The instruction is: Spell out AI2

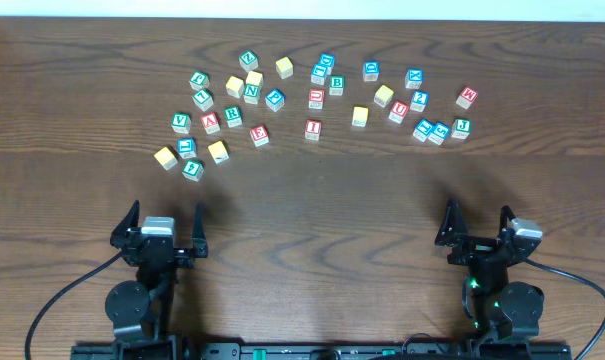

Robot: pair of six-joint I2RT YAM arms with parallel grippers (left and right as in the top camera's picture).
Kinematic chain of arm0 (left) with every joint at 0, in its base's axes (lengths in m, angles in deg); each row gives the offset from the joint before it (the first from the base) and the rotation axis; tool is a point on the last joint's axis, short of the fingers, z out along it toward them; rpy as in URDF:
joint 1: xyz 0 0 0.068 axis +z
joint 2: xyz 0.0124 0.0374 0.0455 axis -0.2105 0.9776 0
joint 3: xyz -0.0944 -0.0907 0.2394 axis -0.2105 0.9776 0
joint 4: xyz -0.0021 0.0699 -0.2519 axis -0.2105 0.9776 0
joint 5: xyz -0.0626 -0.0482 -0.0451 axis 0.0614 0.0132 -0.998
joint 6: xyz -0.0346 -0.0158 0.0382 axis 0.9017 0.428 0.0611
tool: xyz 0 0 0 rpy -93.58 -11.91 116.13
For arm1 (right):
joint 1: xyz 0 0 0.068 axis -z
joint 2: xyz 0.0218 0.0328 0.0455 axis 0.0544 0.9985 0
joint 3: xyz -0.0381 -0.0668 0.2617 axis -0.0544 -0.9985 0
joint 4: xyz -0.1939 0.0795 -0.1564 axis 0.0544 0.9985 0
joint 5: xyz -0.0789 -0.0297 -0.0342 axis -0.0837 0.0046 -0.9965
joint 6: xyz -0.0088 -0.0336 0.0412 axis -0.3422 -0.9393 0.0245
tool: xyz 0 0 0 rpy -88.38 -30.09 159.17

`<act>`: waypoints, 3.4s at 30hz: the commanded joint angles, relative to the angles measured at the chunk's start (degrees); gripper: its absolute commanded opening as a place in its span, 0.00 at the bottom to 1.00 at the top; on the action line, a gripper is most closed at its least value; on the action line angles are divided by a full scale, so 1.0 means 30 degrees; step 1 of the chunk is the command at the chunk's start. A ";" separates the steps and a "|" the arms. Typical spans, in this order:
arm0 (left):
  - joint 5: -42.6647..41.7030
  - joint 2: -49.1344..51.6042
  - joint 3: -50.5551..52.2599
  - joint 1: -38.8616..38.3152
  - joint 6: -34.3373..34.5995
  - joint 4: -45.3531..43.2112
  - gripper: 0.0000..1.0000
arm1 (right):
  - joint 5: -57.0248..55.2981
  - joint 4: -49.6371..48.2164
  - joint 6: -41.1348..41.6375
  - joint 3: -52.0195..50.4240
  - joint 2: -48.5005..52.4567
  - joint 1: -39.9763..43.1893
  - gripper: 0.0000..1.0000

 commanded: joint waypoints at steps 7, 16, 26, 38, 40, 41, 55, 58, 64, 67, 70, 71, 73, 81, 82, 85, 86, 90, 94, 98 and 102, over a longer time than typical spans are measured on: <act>-0.1035 -0.0109 0.0270 -0.0007 0.0510 0.0124 0.98 | -0.0015 0.0058 -0.0219 -0.0029 -0.0102 0.0211 0.99; -0.1035 0.2674 -0.2470 -0.0007 0.0743 0.0131 0.98 | -0.0015 0.0058 -0.0226 -0.0029 -0.0102 0.0211 0.99; -0.2856 1.1679 -1.0069 -0.0007 0.0758 0.1231 0.98 | -0.0015 0.0066 -0.0226 -0.0029 -0.0102 0.0211 0.99; -0.2892 2.4458 -2.5492 -0.0007 0.0882 1.2764 0.98 | -0.0015 0.0051 -0.0226 -0.0029 -0.0087 0.0204 0.99; -0.2892 2.6636 -2.8531 -0.0007 0.0882 1.5285 0.98 | -0.0015 0.0058 -0.0226 -0.0029 -0.0066 0.0211 0.99; -0.2863 2.7554 -2.9827 -0.0007 0.0874 1.6451 0.98 | -0.0015 0.0066 -0.0226 -0.0029 -0.0066 0.0211 0.99; -0.3636 3.2152 -3.3711 -0.0036 0.2047 1.8265 0.99 | -0.0015 0.0066 -0.0226 -0.0029 -0.0029 0.0211 0.99; -0.3198 3.2749 -3.3711 -0.0576 0.3599 1.7537 0.96 | -0.0015 0.0058 -0.0226 -0.0029 -0.0029 0.0211 0.99; 0.3541 3.4687 -3.3711 -0.2572 0.9282 1.7442 0.70 | -0.0015 0.0058 -0.0226 -0.0029 -0.0015 0.0211 0.99; 0.5020 3.5794 -3.3711 -0.3366 1.1322 1.7413 0.70 | -0.0015 0.0058 -0.0226 -0.0029 -0.0015 0.0211 0.99; 0.5275 3.6989 -3.3711 -0.3767 1.2495 1.7340 0.70 | -0.0015 0.0058 -0.0226 -0.0029 -0.0015 0.0211 0.99; 0.5275 3.7354 -3.3711 -0.3803 1.2706 1.7260 0.70 | -0.0015 0.0058 -0.0226 -0.0029 -0.0015 0.0211 0.99; 0.5268 3.8053 -3.3711 -0.3796 1.2779 1.7027 0.70 | -0.0015 0.0058 -0.0226 -0.0029 -0.0015 0.0211 0.99; 0.4969 4.0253 -3.3711 -0.3891 1.2845 1.5730 0.64 | -0.0015 0.0058 -0.0226 -0.0029 -0.0015 0.0211 0.99; 0.4969 4.0479 -3.3711 -0.3949 1.2845 1.5591 0.64 | -0.0015 0.0058 -0.0226 -0.0029 -0.0015 0.0211 0.99; 0.4969 4.1025 -3.3711 -0.3985 1.2852 1.5402 0.63 | -0.0015 0.0058 -0.0226 -0.0029 -0.0015 0.0211 0.99; 0.4969 4.1208 -3.3711 -0.4007 1.2852 1.5387 0.63 | -0.0015 0.0058 -0.0226 -0.0029 -0.0015 0.0211 0.99; 0.4983 4.1674 -3.3696 -0.4007 1.2925 1.5227 0.61 | -0.0015 0.0058 -0.0226 -0.0029 -0.0015 0.0211 0.99; 0.4983 4.2031 -3.3696 -0.4007 1.2917 1.4834 0.60 | -0.0015 0.0058 -0.0226 -0.0029 -0.0015 0.0211 0.99; 0.4983 4.2548 -3.3696 -0.4007 1.2932 1.4571 0.59 | -0.0015 0.0058 -0.0226 -0.0029 -0.0015 0.0211 0.99; 0.4983 4.2971 -3.3696 -0.4007 1.2925 1.4513 0.59 | -0.0015 0.0058 -0.0226 -0.0029 -0.0015 0.0211 0.99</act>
